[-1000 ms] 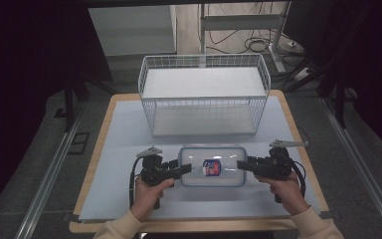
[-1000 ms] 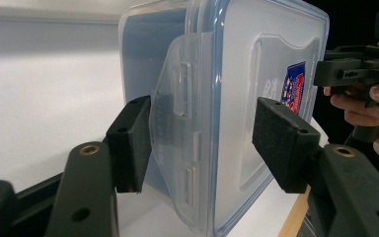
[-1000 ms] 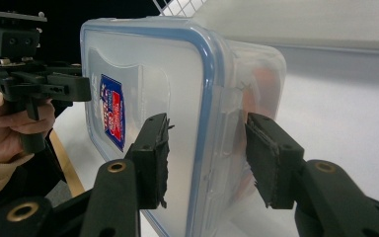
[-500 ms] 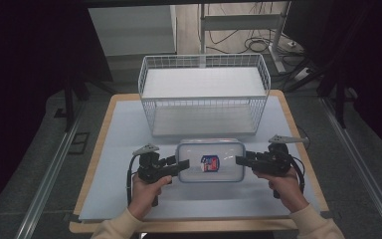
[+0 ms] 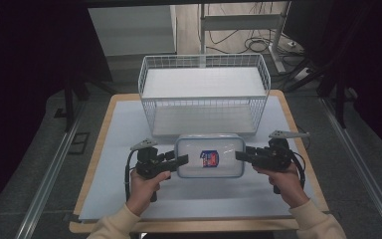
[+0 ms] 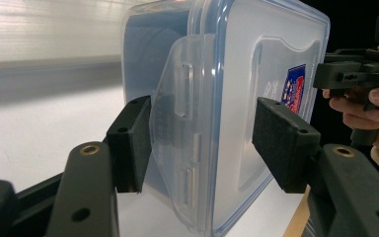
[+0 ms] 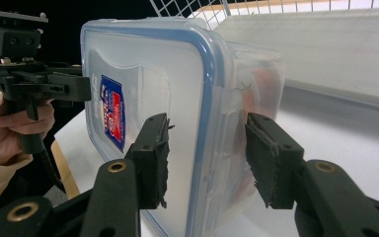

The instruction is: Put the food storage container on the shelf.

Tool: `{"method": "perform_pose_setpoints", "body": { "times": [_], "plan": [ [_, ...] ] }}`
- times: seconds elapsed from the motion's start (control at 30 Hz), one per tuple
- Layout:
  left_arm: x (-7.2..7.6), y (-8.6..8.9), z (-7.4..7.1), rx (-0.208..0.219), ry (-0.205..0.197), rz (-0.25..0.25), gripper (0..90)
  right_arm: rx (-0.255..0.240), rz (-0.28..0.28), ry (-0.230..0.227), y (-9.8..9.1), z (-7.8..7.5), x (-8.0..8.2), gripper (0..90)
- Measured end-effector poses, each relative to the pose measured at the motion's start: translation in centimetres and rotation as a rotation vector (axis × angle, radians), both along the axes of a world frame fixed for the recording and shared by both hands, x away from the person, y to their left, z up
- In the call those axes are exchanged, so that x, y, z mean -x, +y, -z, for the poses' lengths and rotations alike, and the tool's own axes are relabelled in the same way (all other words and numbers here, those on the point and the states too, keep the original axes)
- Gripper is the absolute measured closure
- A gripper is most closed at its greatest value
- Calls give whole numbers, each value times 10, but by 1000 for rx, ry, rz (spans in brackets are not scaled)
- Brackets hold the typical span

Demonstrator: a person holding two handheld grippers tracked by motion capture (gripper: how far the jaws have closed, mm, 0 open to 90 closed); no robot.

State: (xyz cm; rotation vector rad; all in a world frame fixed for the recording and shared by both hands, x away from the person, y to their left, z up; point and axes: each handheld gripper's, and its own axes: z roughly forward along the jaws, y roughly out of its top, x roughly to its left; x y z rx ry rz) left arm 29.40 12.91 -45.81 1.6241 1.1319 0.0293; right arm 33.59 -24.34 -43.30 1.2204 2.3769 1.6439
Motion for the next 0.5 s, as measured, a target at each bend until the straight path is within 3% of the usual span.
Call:
{"method": "perform_pose_setpoints", "body": {
  "times": [0.5],
  "plan": [
    [-8,3,-36,-6,-66,-15,421,-26,3,-40,3,-28,-7,529]
  ]
}}
